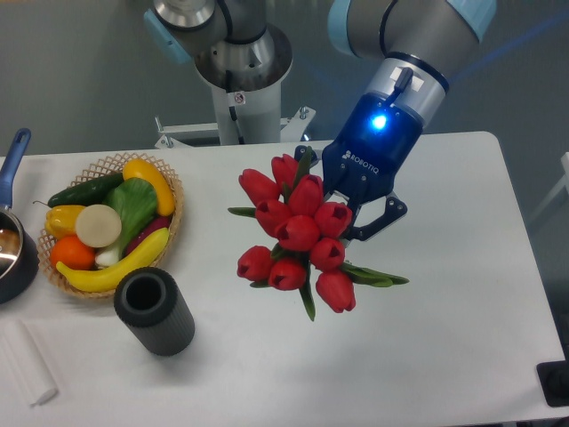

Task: Insert the flowers into the vase
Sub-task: 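Carry the red tulip bunch in the gripper toward the black vase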

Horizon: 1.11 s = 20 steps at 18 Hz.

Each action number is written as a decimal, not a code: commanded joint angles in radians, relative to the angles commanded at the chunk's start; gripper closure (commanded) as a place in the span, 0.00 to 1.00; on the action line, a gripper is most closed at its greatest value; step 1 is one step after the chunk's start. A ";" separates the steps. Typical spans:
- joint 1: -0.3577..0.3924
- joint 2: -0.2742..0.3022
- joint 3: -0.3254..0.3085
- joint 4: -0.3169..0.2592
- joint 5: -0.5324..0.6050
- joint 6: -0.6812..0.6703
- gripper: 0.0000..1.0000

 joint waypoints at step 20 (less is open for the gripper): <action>-0.100 -0.071 -0.029 0.020 -0.339 -0.011 0.58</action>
